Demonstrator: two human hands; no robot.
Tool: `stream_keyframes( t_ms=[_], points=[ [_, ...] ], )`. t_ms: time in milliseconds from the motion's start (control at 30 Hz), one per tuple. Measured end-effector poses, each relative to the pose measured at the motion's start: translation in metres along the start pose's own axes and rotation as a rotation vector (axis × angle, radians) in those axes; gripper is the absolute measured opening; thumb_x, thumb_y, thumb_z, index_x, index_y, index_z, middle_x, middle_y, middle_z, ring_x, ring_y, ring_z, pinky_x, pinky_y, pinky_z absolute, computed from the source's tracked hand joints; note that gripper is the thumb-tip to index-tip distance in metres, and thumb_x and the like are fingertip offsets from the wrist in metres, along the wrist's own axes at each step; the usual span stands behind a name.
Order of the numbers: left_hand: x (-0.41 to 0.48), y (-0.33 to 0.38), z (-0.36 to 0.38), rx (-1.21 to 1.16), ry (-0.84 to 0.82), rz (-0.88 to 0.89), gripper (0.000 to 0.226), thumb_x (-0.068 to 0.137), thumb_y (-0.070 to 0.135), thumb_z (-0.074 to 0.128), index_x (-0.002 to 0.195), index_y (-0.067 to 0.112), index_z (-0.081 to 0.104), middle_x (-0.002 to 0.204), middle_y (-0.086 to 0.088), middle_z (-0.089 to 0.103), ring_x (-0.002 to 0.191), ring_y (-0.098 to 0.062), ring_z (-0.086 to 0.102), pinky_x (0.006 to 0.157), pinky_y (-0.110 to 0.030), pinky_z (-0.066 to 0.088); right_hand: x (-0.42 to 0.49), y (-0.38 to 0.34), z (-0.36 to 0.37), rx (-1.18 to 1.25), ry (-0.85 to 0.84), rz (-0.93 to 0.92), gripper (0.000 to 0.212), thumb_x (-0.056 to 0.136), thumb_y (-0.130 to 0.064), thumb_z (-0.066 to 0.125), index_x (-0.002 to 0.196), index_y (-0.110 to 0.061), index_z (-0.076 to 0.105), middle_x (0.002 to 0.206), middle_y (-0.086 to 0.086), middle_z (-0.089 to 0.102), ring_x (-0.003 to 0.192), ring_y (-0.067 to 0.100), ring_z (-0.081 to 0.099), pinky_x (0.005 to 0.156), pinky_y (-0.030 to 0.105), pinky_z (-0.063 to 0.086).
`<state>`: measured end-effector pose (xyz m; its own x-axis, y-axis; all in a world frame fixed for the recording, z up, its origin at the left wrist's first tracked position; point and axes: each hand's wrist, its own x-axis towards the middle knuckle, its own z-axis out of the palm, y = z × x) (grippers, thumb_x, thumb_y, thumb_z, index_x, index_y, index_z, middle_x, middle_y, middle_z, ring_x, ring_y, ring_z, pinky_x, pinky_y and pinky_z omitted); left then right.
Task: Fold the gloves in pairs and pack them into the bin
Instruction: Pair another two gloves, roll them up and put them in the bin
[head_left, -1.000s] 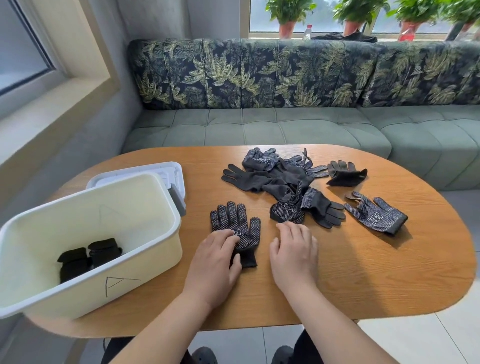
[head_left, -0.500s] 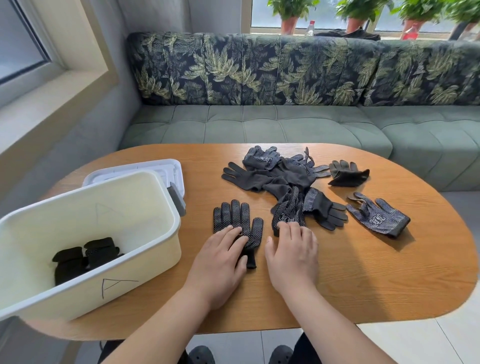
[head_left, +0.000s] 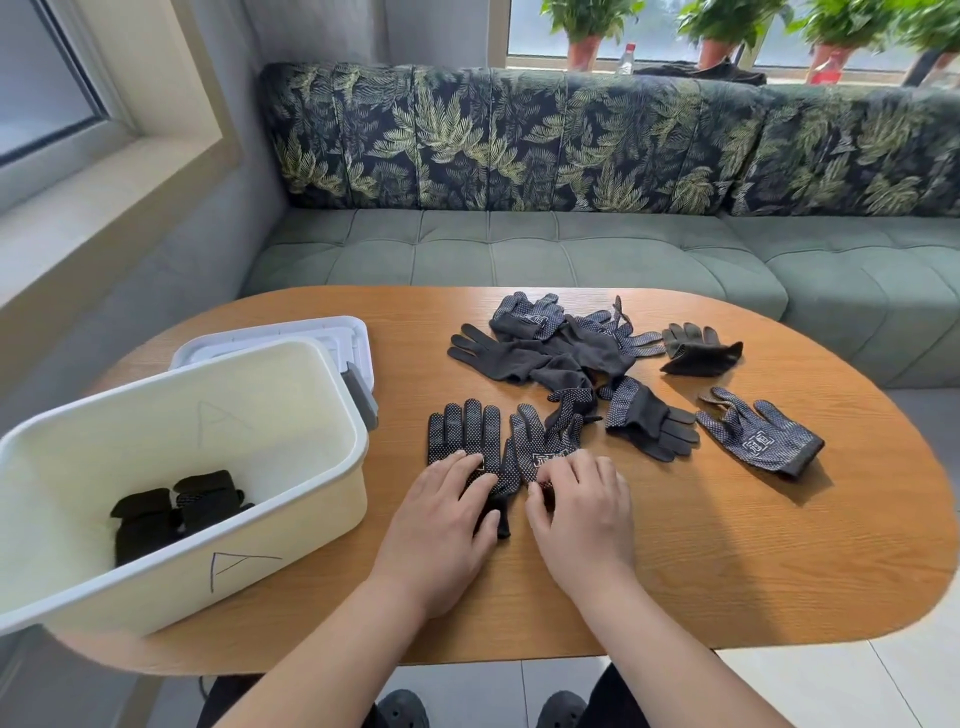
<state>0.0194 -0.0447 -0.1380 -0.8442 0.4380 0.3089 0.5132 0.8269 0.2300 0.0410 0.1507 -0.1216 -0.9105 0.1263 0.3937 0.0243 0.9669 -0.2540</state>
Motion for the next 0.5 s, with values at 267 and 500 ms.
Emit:
stream_keyframes(
  t_ms=[267,500],
  points=[
    [-0.002,0.0,-0.001,0.004,0.022,-0.039,0.044,0.104,0.045,0.049,0.138,0.021,0.063,0.153,-0.005,0.054,0.148,-0.026,0.044,0.124,-0.045,0.036,0.0,-0.004,-0.005,-0.1,-0.006,0.14,0.021,0.099,-0.045,0.057,0.096,-0.025,0.063,0.103,-0.001,0.058,0.102,0.026,0.052,0.098,0.047,0.044],
    [-0.002,-0.001,-0.004,-0.002,0.007,-0.116,0.05,0.103,0.048,0.047,0.141,0.018,0.062,0.154,-0.008,0.051,0.15,-0.028,0.04,0.126,-0.048,0.032,0.015,0.01,-0.003,-0.143,-0.012,0.553,0.033,0.098,-0.053,0.051,0.109,-0.023,0.059,0.125,0.011,0.057,0.122,0.034,0.048,0.115,0.053,0.038]
  ],
)
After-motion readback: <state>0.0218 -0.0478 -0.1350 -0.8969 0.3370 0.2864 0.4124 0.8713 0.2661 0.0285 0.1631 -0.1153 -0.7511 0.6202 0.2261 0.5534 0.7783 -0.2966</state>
